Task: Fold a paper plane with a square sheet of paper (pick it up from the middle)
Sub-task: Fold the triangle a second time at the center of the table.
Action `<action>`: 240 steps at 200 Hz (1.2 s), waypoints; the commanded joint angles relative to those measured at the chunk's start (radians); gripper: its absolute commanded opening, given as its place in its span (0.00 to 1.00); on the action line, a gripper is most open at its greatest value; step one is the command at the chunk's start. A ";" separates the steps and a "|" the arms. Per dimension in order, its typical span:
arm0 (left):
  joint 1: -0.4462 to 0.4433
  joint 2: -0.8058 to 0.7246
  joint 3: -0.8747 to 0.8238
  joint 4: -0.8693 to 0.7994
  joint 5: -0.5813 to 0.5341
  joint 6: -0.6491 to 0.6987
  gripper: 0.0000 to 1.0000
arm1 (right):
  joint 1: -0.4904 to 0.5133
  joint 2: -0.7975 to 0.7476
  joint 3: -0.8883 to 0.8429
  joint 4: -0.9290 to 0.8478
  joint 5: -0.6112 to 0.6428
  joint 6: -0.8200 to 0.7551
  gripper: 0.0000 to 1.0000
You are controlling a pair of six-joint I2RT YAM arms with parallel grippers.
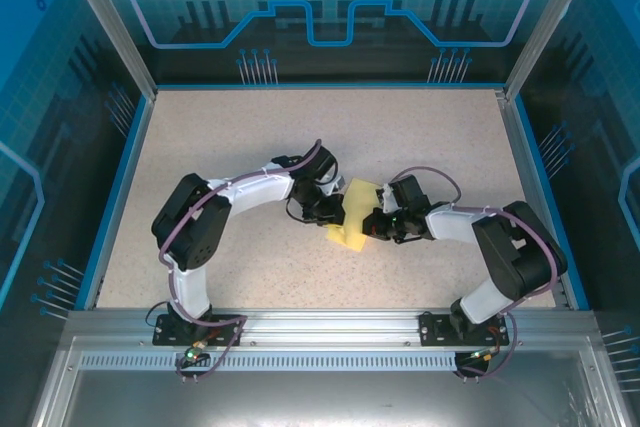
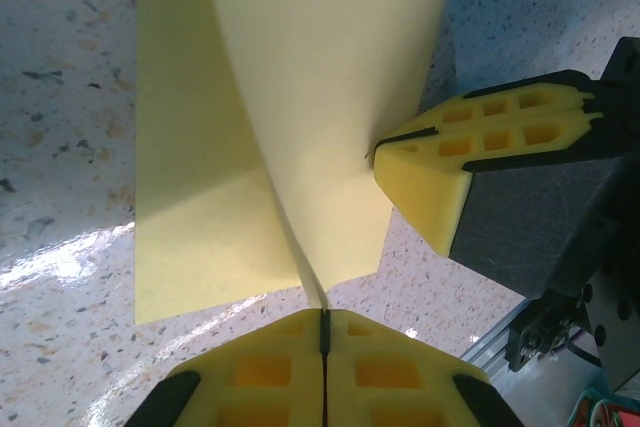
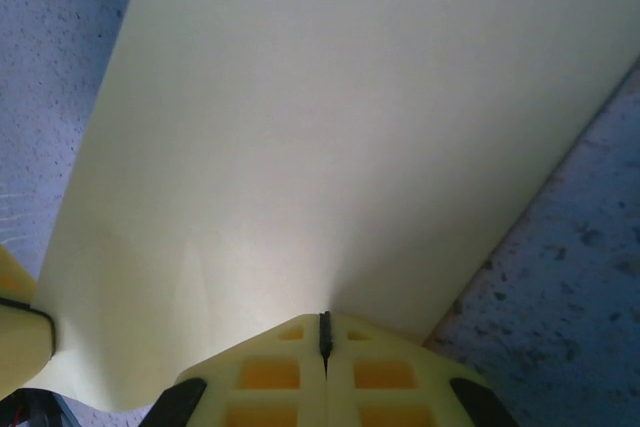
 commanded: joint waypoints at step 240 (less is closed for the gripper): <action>-0.019 0.206 0.211 -0.033 0.086 -0.031 0.08 | -0.092 0.054 0.100 -0.087 -0.041 -0.134 0.03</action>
